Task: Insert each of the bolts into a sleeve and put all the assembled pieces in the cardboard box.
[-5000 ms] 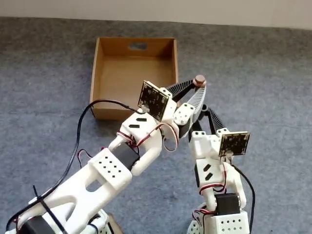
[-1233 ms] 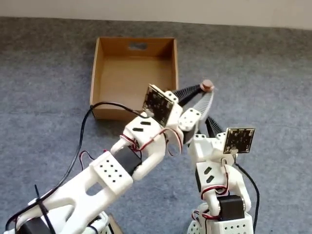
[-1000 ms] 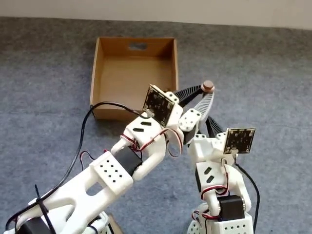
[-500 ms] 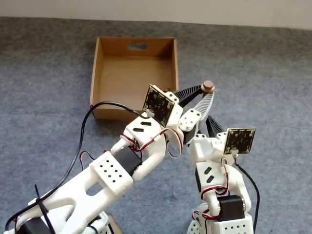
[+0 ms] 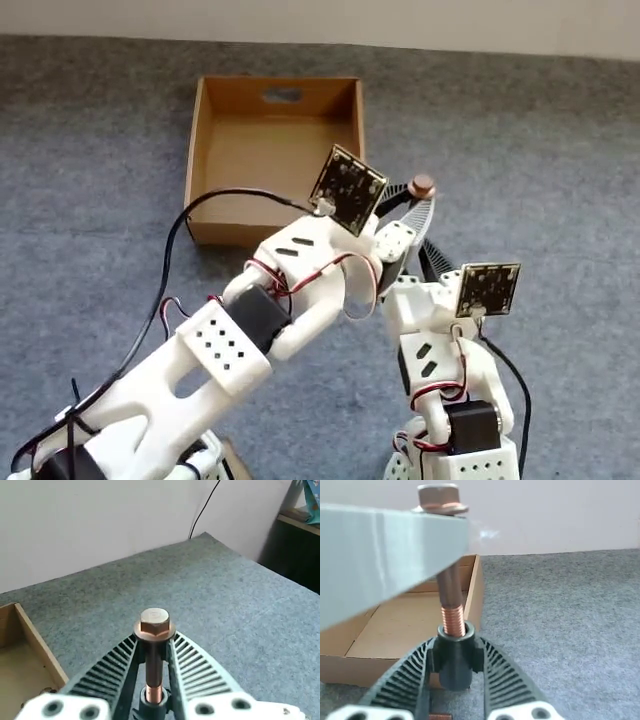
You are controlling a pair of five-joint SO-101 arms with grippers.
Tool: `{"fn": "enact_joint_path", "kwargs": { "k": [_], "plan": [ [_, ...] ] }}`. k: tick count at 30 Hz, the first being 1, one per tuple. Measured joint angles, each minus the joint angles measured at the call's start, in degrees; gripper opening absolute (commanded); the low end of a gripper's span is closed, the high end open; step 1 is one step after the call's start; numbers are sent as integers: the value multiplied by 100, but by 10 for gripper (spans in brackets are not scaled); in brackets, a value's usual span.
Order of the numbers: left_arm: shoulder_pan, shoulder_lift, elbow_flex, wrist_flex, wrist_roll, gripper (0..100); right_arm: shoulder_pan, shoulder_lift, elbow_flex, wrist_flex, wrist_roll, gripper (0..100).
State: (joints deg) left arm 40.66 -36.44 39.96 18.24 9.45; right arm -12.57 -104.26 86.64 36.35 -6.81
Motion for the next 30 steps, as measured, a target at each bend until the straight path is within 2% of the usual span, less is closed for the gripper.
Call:
{"fn": "enact_joint_path", "kwargs": {
  "k": [5, 10, 20, 30],
  "plan": [
    [0, 0, -26, 105, 0, 8, 0, 0, 0, 0, 0, 7],
    [0, 53, -290, 571, 0, 8, 0, 0, 9, 0, 0, 7],
    [0, 1424, -1873, 2189, 9, 8, 9, 0, 26, -26, 0, 7],
    [0, 1459, -1925, 2259, 9, 30, 9, 0, 26, -35, 0, 7]
  ]
}}
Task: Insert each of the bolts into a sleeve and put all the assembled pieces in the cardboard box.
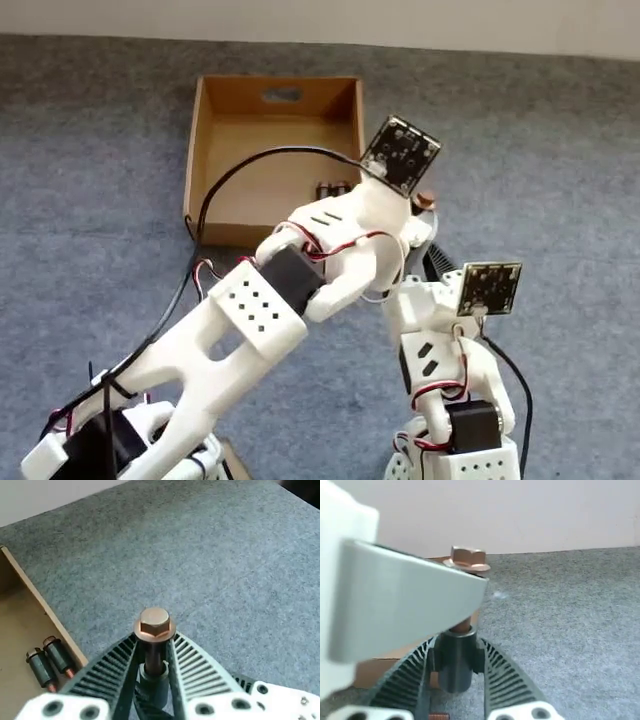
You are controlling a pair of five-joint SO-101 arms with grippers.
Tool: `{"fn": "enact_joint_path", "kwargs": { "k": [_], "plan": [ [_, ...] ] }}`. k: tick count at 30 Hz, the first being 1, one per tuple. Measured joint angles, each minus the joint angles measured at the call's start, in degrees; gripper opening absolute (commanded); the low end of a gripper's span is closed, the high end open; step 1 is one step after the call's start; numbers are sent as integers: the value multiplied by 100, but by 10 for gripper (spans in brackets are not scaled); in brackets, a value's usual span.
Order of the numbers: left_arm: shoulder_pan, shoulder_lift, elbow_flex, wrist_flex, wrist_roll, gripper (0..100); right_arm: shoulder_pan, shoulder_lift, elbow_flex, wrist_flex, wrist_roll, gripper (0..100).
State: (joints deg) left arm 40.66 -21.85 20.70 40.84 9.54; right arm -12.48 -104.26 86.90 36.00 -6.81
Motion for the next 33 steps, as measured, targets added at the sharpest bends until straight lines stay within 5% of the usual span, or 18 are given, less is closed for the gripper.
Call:
{"fn": "enact_joint_path", "kwargs": {
  "k": [4, 33],
  "plan": [
    [0, 0, 0, 0, 0, 111, 0, 0, 0, 0, 0, 7],
    [114, -800, 334, 123, -18, 104, 35, 0, 0, -9, 0, 7]
  ]
}}
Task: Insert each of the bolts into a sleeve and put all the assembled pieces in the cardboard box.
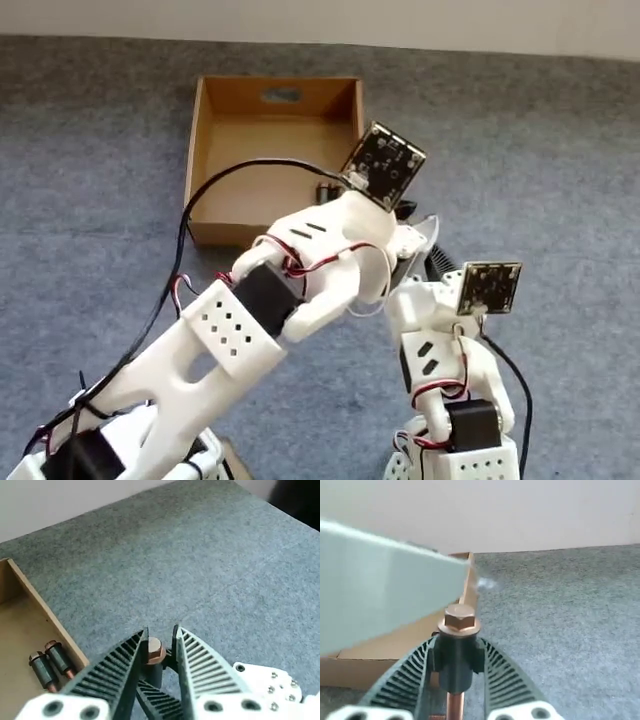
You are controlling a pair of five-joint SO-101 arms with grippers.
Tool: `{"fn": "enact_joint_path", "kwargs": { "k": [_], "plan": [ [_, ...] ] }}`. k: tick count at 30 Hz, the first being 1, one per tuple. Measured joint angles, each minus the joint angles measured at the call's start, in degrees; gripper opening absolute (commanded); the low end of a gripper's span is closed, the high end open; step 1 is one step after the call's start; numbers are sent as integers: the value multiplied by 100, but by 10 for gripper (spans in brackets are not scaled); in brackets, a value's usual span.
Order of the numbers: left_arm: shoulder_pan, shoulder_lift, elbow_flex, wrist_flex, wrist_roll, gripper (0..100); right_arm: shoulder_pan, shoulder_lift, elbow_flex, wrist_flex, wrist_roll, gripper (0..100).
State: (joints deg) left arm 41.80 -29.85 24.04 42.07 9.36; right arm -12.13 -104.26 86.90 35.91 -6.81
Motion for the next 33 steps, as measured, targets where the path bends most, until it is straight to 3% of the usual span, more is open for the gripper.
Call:
{"fn": "enact_joint_path", "kwargs": {
  "k": [5, 8, 13, 19, 23, 28, 33],
  "plan": [
    [-176, -123, 9, -70, 0, 104, -9, 9, 0, 0, 0, 7],
    [-642, -642, 0, -70, -9, 107, -9, 0, 62, -9, 0, 7],
    [-1714, -1521, 343, 325, 0, 108, -9, 9, 185, -53, 0, 7],
    [-3367, -1732, 1670, 1090, -9, 104, -9, 9, 185, -53, 0, 7],
    [-4246, -1732, 2435, 1284, -492, 104, -9, 9, 185, -53, 0, 7],
    [-4431, -1732, 3068, 1266, -686, 104, -9, 9, 211, 26, 0, 9],
    [-4457, -1767, 4079, 404, -695, 104, -9, 9, 202, 79, 18, 10]
  ]
}}
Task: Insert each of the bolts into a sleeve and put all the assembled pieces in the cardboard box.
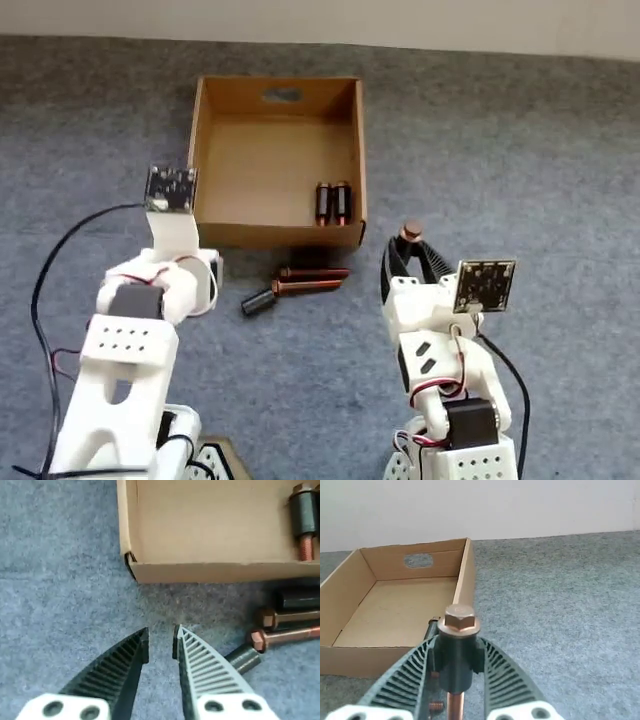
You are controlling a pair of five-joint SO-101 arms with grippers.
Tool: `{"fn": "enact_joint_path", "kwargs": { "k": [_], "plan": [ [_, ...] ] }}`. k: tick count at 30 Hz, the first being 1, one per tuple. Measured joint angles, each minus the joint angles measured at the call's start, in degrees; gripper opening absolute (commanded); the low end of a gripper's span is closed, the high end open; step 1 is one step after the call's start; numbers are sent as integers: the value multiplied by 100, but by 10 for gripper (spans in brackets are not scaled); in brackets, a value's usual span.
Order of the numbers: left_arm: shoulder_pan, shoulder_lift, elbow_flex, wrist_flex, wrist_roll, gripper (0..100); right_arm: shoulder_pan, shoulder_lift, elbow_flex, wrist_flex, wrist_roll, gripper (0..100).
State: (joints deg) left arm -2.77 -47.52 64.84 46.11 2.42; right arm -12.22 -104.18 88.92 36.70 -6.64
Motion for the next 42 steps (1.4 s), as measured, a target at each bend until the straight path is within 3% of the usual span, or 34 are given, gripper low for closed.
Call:
{"fn": "enact_joint_path", "kwargs": {
  "k": [6, 13, 22, 29, 42],
  "plan": [
    [9, 0, 905, -1187, 0, 104, 0, 0, -519, 0, 686, 10],
    [185, 0, 1222, -1626, -26, 104, -176, 563, -2295, 0, 976, 10],
    [387, 0, 1310, -1653, -44, 104, -1090, 4431, -4774, -123, 976, 8],
    [387, 0, 1327, -1723, -44, 104, -1134, 7499, -6084, -835, 0, 7],
    [387, 0, 1327, -1741, -44, 104, -1363, 11543, -8237, -870, -149, 7]
  ]
}}
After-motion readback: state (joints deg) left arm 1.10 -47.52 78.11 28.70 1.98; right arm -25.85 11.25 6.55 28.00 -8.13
